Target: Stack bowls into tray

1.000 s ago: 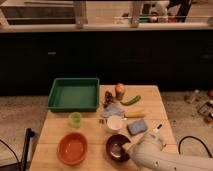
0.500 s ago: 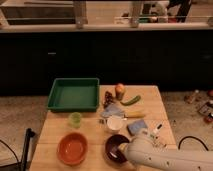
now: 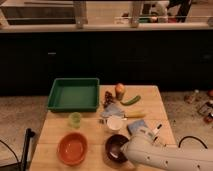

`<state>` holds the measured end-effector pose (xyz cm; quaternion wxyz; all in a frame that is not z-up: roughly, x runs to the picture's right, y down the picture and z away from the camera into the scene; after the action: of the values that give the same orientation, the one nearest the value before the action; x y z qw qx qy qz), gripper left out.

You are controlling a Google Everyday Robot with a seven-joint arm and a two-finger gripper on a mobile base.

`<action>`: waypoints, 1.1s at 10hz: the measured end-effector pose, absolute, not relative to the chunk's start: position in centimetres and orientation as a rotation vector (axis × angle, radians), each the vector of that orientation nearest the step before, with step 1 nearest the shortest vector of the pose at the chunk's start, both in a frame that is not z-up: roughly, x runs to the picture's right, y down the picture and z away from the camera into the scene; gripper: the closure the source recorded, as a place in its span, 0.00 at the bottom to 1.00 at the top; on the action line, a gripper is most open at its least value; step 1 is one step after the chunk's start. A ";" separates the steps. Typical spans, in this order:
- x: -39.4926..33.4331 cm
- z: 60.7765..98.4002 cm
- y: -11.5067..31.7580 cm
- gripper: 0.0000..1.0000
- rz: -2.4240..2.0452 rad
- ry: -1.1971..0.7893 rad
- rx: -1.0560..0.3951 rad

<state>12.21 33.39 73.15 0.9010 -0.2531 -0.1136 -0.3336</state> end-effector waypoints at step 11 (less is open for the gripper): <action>13.6 70.4 33.7 1.00 -0.709 -0.322 -0.431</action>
<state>13.58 33.66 70.43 0.9025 -0.2086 -0.1559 -0.3431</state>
